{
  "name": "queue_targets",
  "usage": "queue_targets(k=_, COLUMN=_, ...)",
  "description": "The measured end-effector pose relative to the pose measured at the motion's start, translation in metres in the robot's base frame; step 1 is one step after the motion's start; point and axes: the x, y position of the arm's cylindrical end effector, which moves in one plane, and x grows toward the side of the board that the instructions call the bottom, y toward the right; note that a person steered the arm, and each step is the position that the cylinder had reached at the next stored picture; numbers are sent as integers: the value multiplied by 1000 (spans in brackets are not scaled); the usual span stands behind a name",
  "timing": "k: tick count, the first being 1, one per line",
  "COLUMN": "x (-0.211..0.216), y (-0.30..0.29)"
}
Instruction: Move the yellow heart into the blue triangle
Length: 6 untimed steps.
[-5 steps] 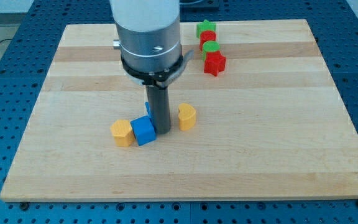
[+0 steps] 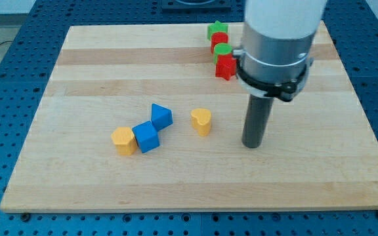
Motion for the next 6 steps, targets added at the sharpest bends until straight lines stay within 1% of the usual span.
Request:
queue_targets(k=1, x=-10, y=-21)
queue_targets(k=2, x=-22, y=-57)
queue_targets(k=4, x=-30, y=-123)
queue_targets(k=5, x=-30, y=-125)
queue_targets(k=6, x=-33, y=-91)
